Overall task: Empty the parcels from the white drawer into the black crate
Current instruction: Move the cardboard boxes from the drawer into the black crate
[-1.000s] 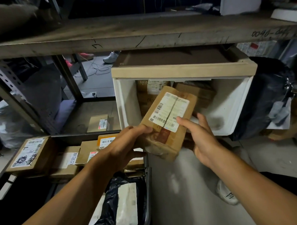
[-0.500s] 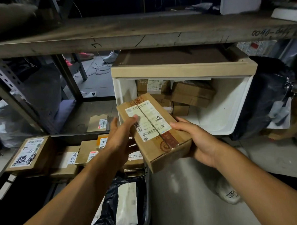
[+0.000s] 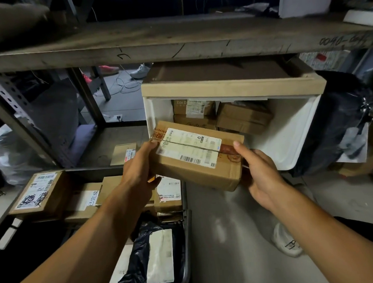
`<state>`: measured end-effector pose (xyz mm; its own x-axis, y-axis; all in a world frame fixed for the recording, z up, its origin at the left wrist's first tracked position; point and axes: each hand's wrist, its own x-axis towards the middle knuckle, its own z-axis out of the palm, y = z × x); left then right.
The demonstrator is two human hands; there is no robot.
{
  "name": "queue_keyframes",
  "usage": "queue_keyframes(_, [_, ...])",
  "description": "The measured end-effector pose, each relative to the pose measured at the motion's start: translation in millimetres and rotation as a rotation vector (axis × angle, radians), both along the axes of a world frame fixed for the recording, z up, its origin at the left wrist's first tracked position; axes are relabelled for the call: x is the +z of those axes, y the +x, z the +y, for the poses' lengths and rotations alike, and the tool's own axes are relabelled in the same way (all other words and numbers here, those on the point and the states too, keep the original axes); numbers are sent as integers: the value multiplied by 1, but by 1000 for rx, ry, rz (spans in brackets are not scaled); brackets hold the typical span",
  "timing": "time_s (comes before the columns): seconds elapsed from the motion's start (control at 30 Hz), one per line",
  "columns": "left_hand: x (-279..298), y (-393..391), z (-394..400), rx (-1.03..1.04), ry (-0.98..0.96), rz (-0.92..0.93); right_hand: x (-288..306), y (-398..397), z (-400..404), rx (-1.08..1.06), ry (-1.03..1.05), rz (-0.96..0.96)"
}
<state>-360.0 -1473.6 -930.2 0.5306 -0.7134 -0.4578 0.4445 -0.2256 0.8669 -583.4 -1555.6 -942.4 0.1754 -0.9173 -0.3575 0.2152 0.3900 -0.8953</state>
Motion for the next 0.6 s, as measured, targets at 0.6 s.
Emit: queue_keyframes(0.6, [10,-3,9,-302,5,-65,1,-1,-14,-87,1,-100])
